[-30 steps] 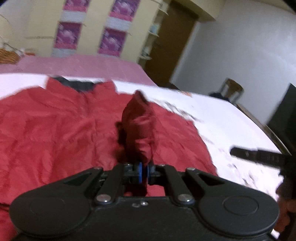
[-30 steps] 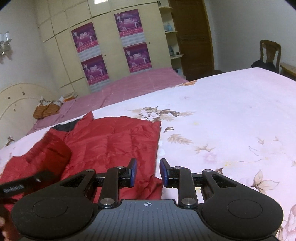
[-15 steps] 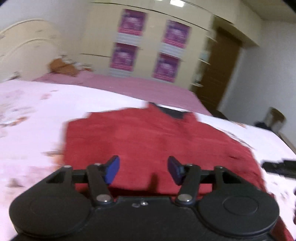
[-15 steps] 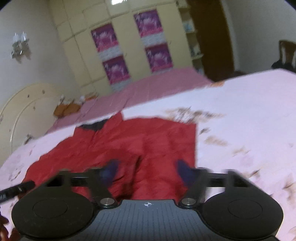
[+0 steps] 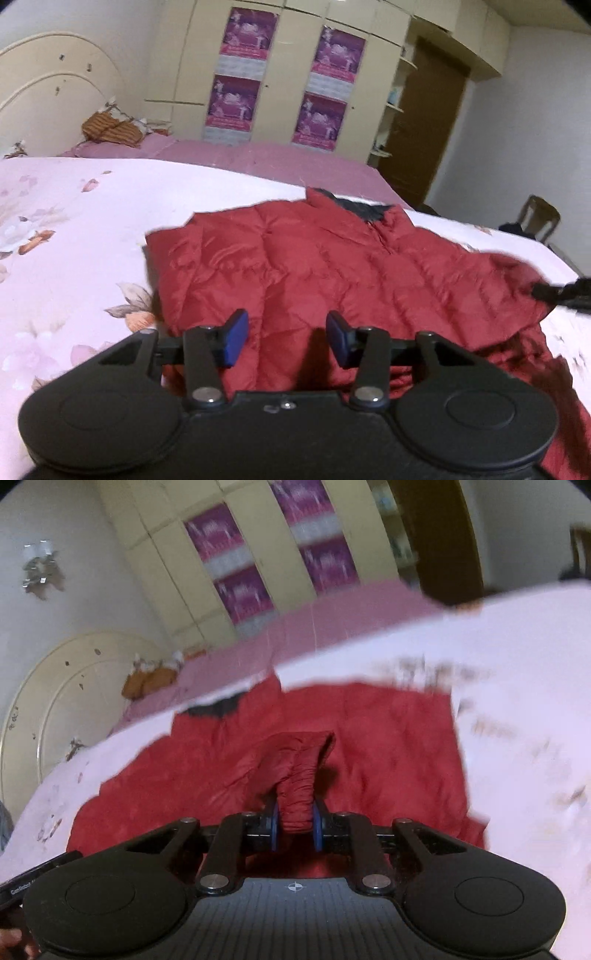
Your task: Fold large clothes
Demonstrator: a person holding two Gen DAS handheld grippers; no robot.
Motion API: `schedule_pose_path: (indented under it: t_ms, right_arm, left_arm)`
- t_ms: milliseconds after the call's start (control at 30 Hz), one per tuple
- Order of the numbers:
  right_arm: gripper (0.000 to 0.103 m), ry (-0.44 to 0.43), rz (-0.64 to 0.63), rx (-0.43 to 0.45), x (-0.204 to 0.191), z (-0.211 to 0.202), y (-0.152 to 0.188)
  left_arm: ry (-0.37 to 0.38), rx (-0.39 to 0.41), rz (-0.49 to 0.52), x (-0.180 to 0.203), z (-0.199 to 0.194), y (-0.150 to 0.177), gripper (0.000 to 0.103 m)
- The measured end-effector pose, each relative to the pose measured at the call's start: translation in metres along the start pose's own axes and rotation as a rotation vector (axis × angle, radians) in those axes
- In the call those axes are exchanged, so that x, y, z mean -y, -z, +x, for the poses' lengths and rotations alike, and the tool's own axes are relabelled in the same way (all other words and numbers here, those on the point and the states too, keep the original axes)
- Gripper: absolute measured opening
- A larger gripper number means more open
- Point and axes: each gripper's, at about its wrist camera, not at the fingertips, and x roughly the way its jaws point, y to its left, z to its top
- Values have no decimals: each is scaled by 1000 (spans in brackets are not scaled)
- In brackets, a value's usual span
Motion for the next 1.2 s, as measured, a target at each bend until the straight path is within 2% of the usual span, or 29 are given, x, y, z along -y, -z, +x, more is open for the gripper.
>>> schedule_pose_path:
  t_ms: [100,200,300,400,433,467,500,533,567,600,633,667,733,800,900,967,1133,1200]
  right_arm:
    - [17,41,-57,4,2,-7,10]
    - [17,103,-67,-80,10,18,28]
    - [17,138,-97,-99,9,39,42]
    - [17,149,-116,-108,6,34,40]
    - [30,152,-104,-105,7,28,37]
    - [70,180,-99,-80,7,20,34]
    - [87,205,-111,-14,5,6,32]
    - [91,178,-126,41,5,-4,29]
    - [85,159,-132,59,3,-8,23]
    - [76,156,-142,56,0,-6,17]
    - [52,152,-148,43,-5,1,11]
    - [38,140,-146,24,-9,10,5]
    - [35,99,-160,0,-21,31,-3]
    - [35,82,-208,-31,-36,56,-6]
    - [35,95,-280,-108,-48,91,-5]
    - [35,133,-310,-133,-42,111,0]
    - [35,152,-303,-128,-27,121,5]
    - [36,168,-306,-142,-31,119,1]
  left_arm:
    - [4,-35,9,0,5,8,44]
    - [-21,-95,67,5,16,12,46]
    - [-23,-114,67,4,19,11,47]
    - [-25,-118,67,-2,11,9,46]
    - [-25,-98,60,-4,2,6,52]
    - [-25,-60,60,-6,-8,4,57]
    - [-26,-21,59,-8,-15,0,66]
    - [-25,4,57,-10,-17,-5,67]
    - [-19,14,56,-11,-15,-11,67]
    - [-11,14,55,-10,-8,-19,66]
    - [-7,11,60,-8,-1,-26,65]
    - [2,11,73,-5,9,-33,64]
    - [13,-2,106,3,29,-45,64]
    - [2,-62,128,5,53,-51,64]
    - [-62,-123,158,-7,81,-43,67]
    - [-33,-123,99,-26,85,-36,68]
    - [-41,-117,123,-26,80,-32,68]
    - [-65,-101,119,-21,70,-34,63]
